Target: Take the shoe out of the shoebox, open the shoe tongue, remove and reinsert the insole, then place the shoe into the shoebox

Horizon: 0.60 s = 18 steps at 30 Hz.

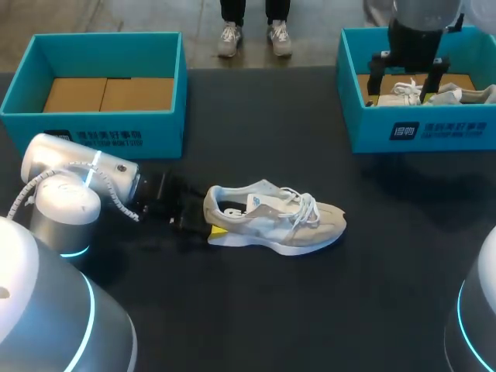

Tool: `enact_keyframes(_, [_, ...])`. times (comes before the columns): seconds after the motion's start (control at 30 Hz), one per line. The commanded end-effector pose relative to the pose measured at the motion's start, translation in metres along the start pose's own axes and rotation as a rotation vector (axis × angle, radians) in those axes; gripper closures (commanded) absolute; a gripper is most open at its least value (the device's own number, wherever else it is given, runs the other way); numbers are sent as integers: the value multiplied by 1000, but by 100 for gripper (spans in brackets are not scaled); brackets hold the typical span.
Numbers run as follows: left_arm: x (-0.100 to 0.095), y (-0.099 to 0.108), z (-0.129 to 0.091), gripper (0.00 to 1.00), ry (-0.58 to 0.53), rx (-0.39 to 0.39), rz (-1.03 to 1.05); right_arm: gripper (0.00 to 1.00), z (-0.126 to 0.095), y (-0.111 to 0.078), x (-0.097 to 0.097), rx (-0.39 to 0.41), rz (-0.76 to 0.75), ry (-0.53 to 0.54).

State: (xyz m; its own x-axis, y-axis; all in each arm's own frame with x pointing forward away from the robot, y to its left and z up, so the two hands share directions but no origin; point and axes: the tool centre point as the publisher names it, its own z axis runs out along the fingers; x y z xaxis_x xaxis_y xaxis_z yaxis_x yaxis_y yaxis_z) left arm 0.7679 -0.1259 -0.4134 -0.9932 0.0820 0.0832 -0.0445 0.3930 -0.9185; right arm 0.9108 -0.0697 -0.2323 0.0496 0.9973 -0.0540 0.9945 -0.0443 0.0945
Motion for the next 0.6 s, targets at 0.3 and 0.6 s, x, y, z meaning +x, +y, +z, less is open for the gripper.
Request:
enact_keyframes(0.3, [-1, 2, 0, 100, 0, -1, 0, 0, 0, 0, 0, 0, 0, 0])
enact_keyframes(0.6, [-1, 2, 0, 100, 0, -1, 0, 0, -6, -9, 18, -36, -1, 6])
